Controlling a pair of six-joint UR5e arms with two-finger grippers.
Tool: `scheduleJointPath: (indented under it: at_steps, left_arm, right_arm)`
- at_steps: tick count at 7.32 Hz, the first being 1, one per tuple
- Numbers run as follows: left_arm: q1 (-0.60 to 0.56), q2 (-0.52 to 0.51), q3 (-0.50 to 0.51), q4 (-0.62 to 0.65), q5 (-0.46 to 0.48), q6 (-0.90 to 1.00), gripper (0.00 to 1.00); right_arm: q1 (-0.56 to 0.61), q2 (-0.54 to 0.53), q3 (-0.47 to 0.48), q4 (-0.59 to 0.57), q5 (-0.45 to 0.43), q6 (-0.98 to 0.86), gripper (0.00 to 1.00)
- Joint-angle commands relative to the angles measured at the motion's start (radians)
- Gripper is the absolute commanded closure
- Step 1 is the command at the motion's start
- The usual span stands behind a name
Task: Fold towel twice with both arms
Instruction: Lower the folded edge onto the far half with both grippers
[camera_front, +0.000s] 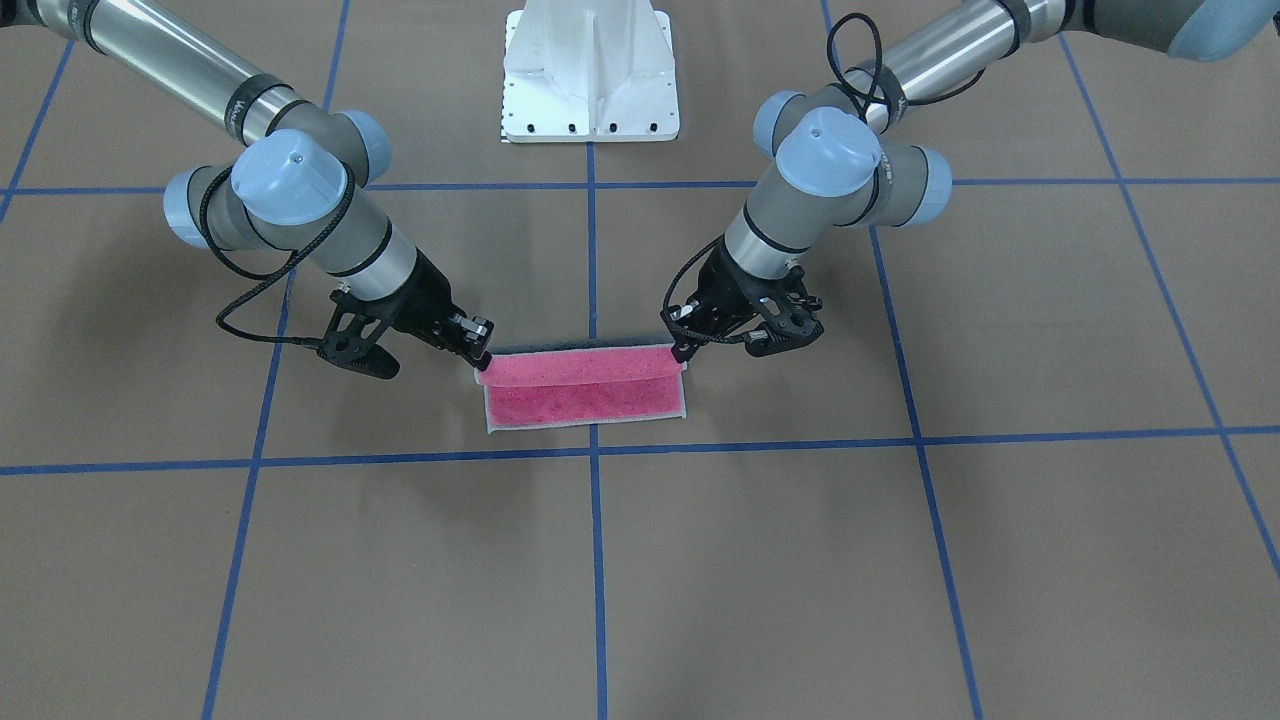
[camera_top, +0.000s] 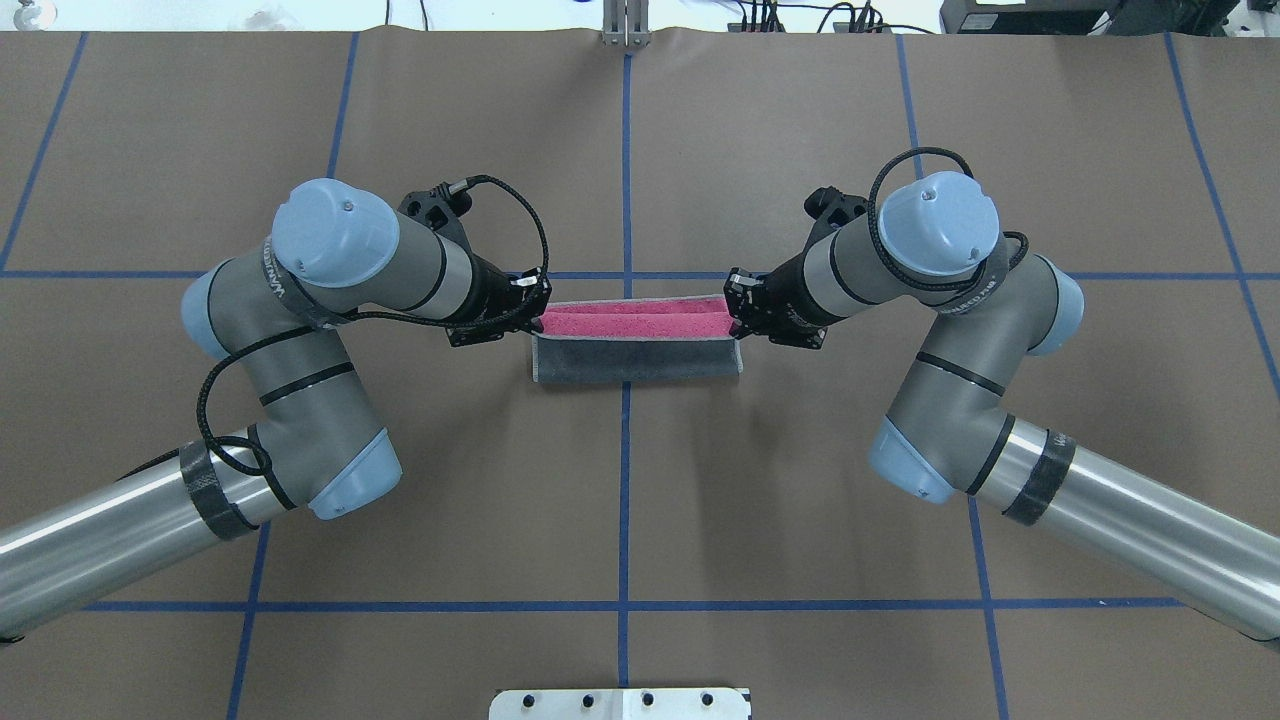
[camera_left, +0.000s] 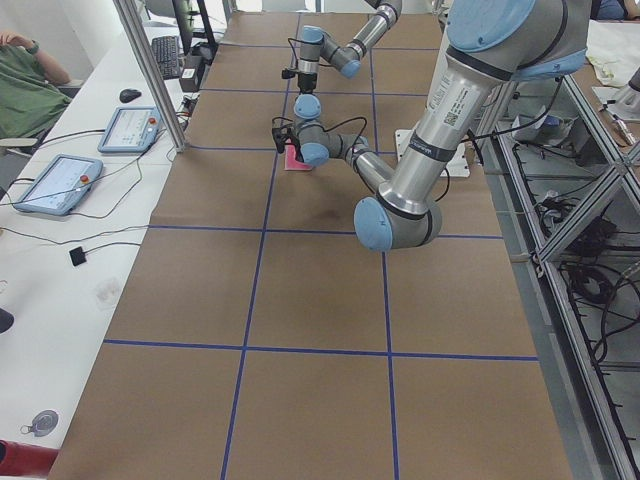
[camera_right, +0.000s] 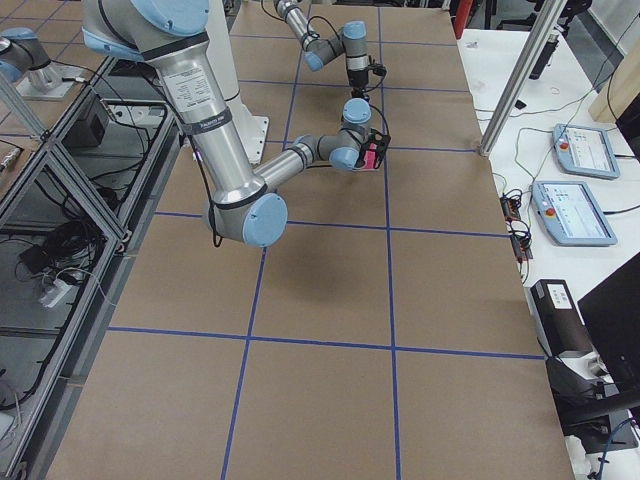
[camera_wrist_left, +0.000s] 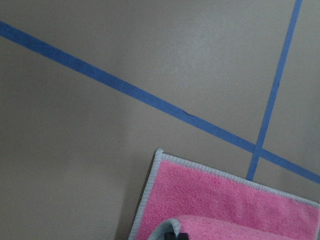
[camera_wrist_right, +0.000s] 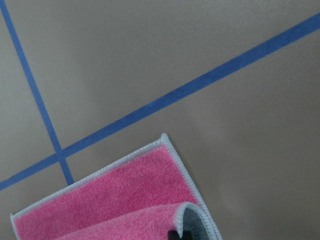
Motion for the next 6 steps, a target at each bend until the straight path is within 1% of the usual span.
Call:
scheduleJointPath:
  at_steps: [1, 2, 6]
  left_arm:
    - [0.003, -0.017, 0.005, -0.001, 0.000, -0.038, 1.00]
    - [0.003, -0.026, 0.006, -0.001, 0.000, -0.062, 1.00]
    - [0.002, -0.026, 0.029, -0.004, 0.002, -0.061, 1.00]
  right_arm:
    - [-0.001, 0.009, -0.003, 0.005, 0.000, 0.000, 1.00]
    - [-0.001, 0.015, -0.003, 0.005, 0.000, 0.000, 1.00]
    - [0.000, 0.023, -0.007, 0.005, 0.000, 0.000, 1.00]
